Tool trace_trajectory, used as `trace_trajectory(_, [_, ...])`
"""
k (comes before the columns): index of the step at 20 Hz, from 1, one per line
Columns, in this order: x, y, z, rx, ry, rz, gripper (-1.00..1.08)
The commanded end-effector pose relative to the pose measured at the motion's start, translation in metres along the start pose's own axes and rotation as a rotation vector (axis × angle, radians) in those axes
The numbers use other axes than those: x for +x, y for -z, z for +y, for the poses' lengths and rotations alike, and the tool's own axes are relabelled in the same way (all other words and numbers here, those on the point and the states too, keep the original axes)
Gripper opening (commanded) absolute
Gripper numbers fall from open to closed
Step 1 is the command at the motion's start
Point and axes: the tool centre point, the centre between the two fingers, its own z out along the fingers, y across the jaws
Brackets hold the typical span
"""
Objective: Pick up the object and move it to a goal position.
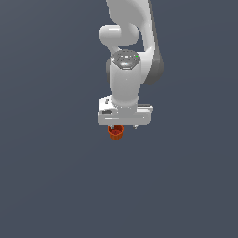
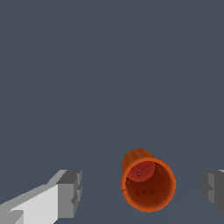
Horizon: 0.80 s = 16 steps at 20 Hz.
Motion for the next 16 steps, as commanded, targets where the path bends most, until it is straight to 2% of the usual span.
trace_trajectory(1, [0.0, 0.0, 0.0, 0.0, 0.0, 0.0, 0.28])
trace_trajectory(8, [0.004, 0.015, 0.004, -0.017, 0.023, 0.027, 0.28])
trace_trajectory(16, [0.013, 0.07, 0.018, -0.071, 0.101, 0.121, 0.28])
